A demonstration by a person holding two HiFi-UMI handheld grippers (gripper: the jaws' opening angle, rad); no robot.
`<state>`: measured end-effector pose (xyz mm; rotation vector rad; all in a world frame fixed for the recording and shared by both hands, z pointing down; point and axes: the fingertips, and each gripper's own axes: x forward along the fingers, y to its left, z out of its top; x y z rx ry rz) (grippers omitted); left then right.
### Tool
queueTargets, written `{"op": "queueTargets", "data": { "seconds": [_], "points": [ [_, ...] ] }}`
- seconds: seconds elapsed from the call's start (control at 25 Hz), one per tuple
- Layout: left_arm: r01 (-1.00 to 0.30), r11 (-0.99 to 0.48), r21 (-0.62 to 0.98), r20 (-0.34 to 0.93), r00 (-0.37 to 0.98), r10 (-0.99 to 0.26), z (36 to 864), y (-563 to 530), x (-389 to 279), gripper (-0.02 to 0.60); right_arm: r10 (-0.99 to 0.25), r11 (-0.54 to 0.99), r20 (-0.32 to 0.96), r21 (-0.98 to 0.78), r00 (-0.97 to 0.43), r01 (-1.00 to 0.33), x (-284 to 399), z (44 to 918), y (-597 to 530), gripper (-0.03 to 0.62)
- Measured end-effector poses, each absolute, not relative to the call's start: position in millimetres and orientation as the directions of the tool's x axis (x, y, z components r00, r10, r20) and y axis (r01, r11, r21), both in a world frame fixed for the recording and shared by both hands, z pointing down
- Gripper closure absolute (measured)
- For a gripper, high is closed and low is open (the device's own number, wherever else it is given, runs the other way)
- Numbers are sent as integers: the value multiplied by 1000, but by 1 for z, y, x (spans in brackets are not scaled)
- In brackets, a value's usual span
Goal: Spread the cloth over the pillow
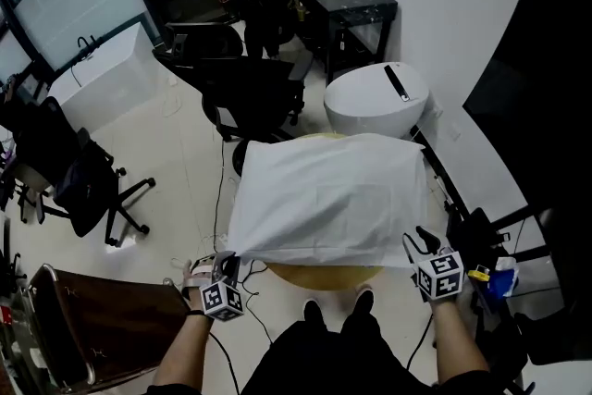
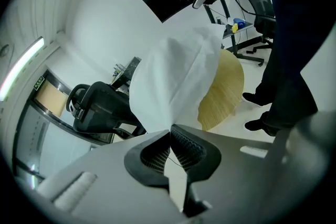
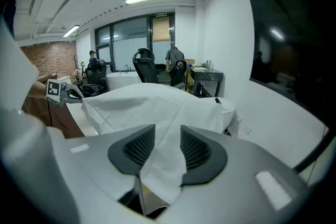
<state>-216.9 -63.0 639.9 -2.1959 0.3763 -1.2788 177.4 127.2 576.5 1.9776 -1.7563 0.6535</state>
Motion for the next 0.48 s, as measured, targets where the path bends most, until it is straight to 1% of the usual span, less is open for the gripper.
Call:
{"op": "queueTargets", "data": {
  "seconds": [0.12,0.28,0.48],
  "points": [
    [75,-785,-614,698,516,-496,630,-54,-223,581,-798,-135,594,-12,101,-991,179,579,129,433],
    [124,-805,-580,739,497,-455,655,-44,-224,581,-794,-148,600,-29,101,-989,179,585,131,433],
    [112,-838,-534,774,462,-432,689,-52,-220,581,-788,-147,607,-32,98,-989,176,586,135,433]
  ]
}}
